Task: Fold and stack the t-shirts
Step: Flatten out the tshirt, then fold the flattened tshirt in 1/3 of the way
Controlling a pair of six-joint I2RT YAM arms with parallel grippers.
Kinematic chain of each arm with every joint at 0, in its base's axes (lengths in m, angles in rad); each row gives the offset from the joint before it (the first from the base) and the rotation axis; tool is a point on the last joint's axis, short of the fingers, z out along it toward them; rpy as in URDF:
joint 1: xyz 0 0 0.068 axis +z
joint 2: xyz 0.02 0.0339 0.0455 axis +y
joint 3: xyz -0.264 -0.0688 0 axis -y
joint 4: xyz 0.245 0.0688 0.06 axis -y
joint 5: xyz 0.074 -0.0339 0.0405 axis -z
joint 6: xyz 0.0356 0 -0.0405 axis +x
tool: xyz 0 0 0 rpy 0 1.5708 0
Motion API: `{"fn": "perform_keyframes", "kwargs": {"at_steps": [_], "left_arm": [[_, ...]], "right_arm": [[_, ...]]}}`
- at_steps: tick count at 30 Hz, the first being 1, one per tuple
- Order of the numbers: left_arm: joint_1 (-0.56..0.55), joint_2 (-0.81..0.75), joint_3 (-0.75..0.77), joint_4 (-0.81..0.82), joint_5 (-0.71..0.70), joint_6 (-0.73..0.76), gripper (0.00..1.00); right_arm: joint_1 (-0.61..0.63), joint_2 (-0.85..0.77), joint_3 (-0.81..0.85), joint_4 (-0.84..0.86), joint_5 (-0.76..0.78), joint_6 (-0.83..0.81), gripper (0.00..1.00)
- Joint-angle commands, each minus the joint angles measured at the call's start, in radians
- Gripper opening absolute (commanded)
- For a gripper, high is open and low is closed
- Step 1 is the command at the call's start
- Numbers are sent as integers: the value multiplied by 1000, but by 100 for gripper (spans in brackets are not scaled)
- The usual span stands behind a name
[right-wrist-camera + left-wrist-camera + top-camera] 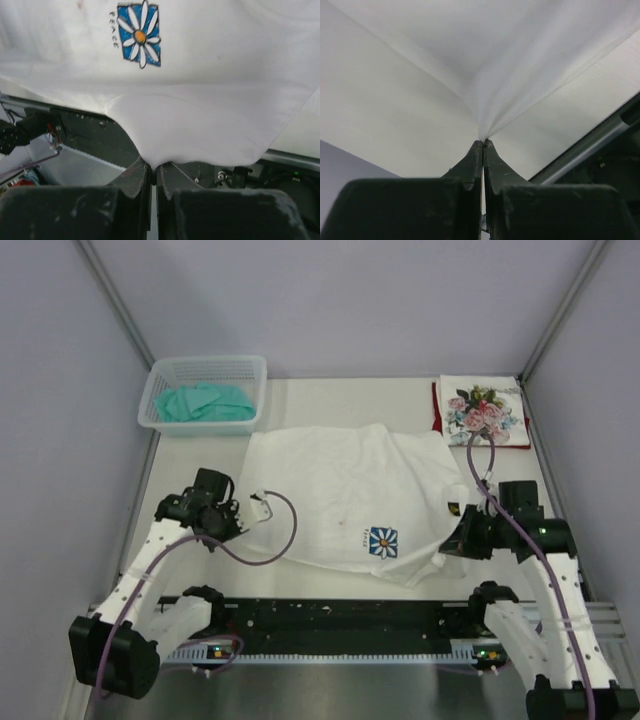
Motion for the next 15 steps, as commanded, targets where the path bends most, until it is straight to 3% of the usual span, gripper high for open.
{"fn": "perform_keyframes", "kwargs": {"at_steps": [1, 7, 15], "left_arm": [[4, 86, 66, 288, -33, -92, 0], [2, 281, 135, 474, -75, -135, 0], [1, 492, 221, 544, -172, -135, 0]], "right_arm": [[8, 146, -32, 365, 124, 112, 0], [-11, 295, -32, 623, 362, 151, 0], [-26, 471, -22, 752, 431, 51, 0]]}}
